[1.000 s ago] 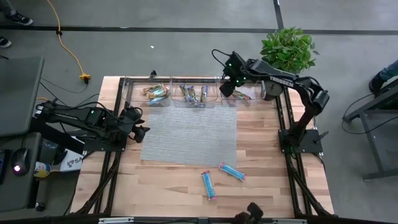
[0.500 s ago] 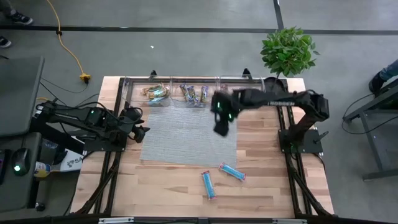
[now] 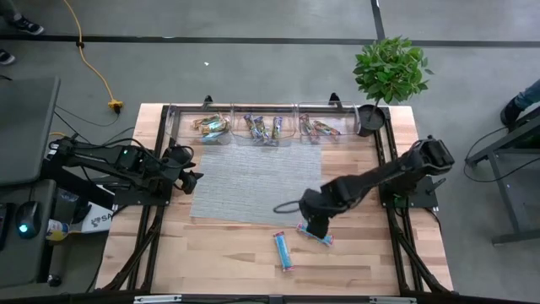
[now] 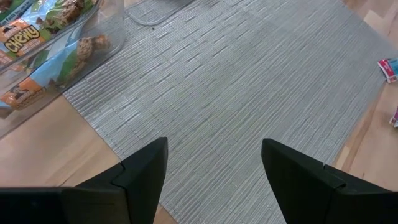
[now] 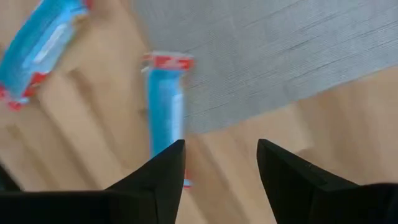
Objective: Pick and place Granola Bars by type
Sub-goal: Put the red granola bar into the right transparent bin
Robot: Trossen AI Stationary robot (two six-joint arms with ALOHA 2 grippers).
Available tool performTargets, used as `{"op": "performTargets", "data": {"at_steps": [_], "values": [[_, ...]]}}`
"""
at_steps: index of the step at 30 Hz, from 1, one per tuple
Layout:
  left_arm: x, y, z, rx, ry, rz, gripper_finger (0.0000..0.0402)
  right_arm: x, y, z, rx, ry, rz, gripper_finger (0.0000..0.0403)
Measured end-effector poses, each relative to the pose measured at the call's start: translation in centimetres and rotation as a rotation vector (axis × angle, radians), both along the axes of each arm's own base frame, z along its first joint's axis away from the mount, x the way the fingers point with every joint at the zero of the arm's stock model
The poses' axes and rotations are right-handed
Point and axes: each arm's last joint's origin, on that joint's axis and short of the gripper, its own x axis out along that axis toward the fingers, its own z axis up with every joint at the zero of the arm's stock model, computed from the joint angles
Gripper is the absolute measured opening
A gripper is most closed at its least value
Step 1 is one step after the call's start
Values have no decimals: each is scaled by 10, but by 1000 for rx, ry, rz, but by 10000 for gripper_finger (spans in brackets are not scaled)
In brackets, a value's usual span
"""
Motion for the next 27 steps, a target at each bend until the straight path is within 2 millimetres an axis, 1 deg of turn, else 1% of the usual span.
{"op": "performTargets", "data": {"at_steps": [5,11,16,22,27], "values": [[0,0,0,-1,1,-3,256,-4,20,-19,81,-58,-2,184],[0,0,0,-11,3,-11,256,-10,30,-35,150,-76,16,184],[0,-1,0,-18,4,-17,256,-8,33,-39,201,-134,56,198],[0,-1,0,-21,5,-20,256,-12,30,-47,165,-133,72,230],[0,-1,0,-21,5,-19,256,-13,29,-52,159,-130,76,236]]}}
